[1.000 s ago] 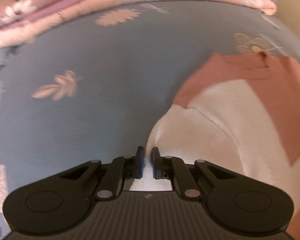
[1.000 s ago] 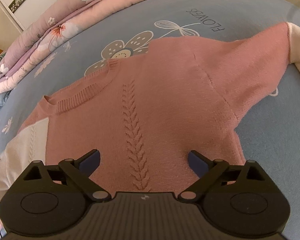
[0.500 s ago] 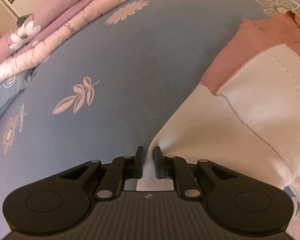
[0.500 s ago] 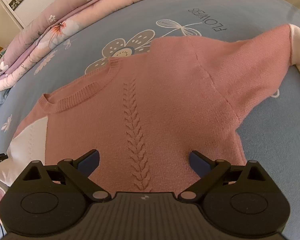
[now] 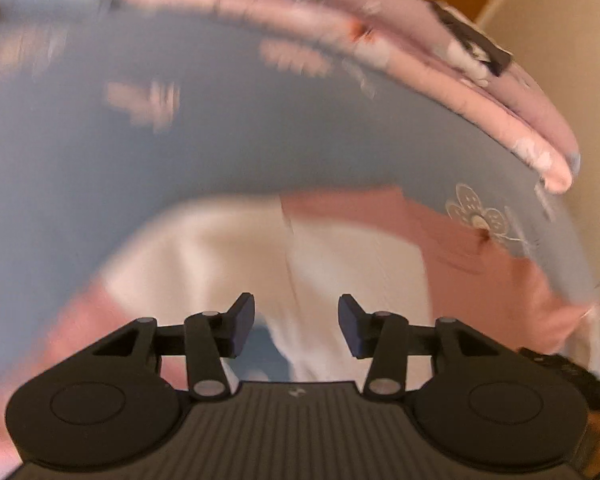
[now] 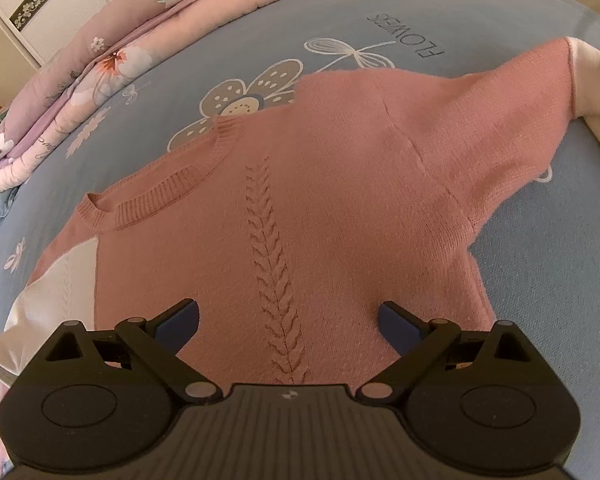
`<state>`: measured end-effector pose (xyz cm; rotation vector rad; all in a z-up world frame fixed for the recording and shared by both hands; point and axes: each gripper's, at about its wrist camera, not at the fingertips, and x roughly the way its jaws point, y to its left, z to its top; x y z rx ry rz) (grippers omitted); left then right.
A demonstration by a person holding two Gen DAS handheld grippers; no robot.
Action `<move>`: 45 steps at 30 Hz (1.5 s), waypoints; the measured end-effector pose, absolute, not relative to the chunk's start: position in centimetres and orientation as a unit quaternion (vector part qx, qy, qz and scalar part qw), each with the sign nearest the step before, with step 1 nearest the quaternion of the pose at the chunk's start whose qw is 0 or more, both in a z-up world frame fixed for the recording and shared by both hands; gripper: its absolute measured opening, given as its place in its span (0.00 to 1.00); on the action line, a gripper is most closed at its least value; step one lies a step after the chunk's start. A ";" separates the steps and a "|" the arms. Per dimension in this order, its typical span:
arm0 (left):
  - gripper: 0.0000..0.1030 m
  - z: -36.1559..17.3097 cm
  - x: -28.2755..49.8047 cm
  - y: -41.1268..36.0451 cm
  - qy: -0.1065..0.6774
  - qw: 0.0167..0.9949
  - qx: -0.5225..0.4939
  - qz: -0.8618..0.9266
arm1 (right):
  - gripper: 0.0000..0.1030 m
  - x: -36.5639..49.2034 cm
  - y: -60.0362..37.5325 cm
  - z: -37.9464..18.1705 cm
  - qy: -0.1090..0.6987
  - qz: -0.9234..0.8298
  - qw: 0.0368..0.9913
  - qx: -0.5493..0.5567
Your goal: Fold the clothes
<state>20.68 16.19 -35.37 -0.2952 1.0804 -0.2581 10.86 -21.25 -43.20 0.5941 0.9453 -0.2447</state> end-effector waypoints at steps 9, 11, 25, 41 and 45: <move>0.22 -41.6 20.5 17.9 0.480 0.840 -0.253 -0.009 | 0.96 10.9 -21.1 -43.2 0.451 -0.111 0.843 0.271; 0.07 -41.6 20.8 17.5 0.484 0.851 -0.203 -0.003 | 0.96 11.0 -21.0 -43.2 0.453 -0.112 0.842 0.269; 0.22 -41.9 20.4 15.7 0.477 0.878 -0.035 -0.022 | 0.95 10.9 -20.5 -41.9 0.454 -0.095 0.844 0.270; 0.38 -44.3 15.7 15.8 0.493 0.832 -0.188 -0.170 | 0.95 12.8 -16.0 -41.3 0.455 -0.005 0.842 0.289; 0.35 -43.9 15.3 17.6 0.507 0.823 -0.189 -0.172 | 0.95 12.2 -16.7 -41.7 0.461 -0.009 0.834 0.304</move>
